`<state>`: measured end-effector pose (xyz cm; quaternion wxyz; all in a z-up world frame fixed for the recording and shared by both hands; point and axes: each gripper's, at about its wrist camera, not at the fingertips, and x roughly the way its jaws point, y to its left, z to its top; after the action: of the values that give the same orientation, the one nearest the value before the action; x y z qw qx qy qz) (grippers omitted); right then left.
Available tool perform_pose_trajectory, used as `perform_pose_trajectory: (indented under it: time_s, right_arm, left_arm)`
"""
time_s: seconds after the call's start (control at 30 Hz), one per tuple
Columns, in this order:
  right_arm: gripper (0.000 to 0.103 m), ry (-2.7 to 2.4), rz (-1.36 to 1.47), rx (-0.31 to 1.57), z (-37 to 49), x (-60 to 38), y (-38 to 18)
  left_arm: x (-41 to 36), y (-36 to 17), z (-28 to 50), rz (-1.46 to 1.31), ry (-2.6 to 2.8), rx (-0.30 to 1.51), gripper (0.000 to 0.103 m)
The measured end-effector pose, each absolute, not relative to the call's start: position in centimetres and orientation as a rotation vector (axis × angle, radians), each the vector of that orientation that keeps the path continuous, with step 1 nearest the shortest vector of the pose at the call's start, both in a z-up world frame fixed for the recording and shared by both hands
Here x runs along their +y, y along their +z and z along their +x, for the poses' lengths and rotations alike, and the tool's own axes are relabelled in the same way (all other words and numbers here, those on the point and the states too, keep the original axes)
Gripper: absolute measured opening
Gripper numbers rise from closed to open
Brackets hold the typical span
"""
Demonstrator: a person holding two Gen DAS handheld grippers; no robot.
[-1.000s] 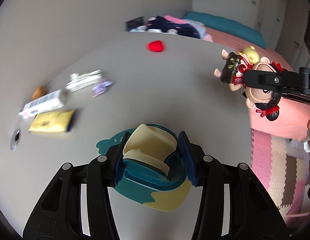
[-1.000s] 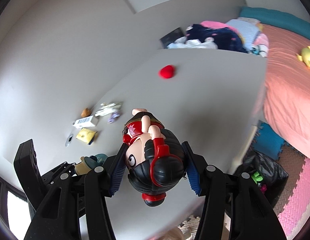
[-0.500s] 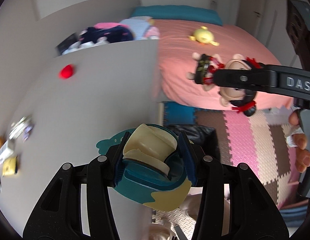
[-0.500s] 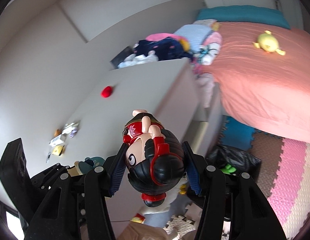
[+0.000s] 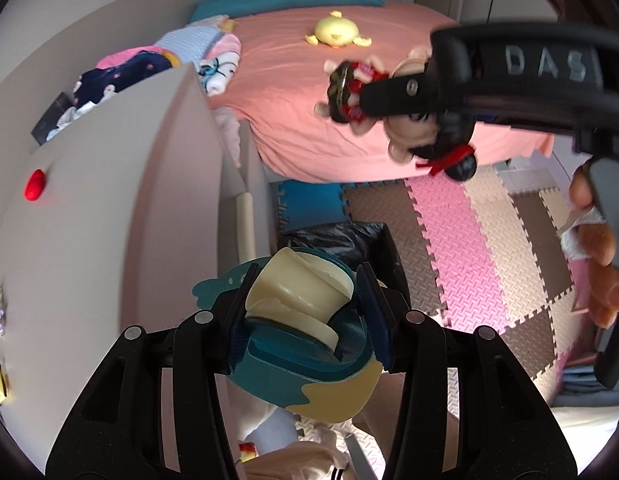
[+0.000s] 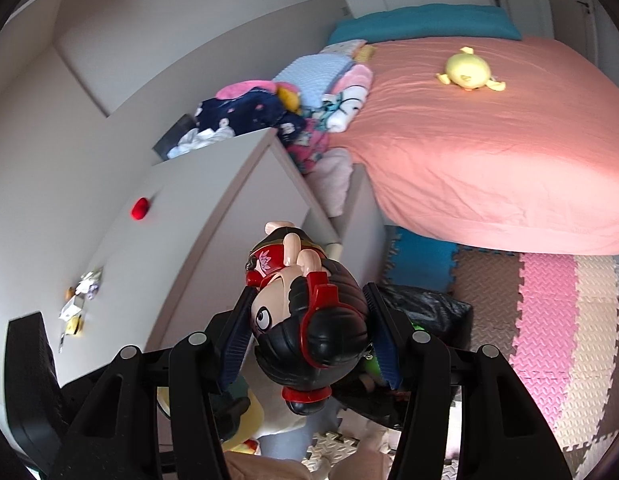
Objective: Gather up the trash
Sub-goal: 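Carry the holder and doll over the trash bin and open both tools, then move both tools back over the desk toward the yellow packet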
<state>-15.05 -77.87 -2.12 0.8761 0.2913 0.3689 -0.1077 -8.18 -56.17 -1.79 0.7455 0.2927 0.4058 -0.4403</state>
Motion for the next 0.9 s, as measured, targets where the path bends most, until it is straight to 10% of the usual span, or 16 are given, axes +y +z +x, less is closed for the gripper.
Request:
perform_pose_trajectory:
  time_s: [0.07,0.17,0.9]
  right_arm:
    - [0.068,-0.261,0.599,0.782,-15.1,-78.4,-2.4]
    - [0.095,-0.314,0.632,0.752,-15.5,-79.6,-2.7]
    - [0.1,-0.163,0.447,0.647,-11.4,-70.4,2.4]
  left_arm:
    - [-56.9,-2.5,-8.3,0.654,-0.963,0.901,0.049]
    - [-57.4,-3.2,-8.3,0.672,-0.92,0.879,0.097]
    - [-46.0,1.3,-2.9,0.459,-0.704,0.848,0.097]
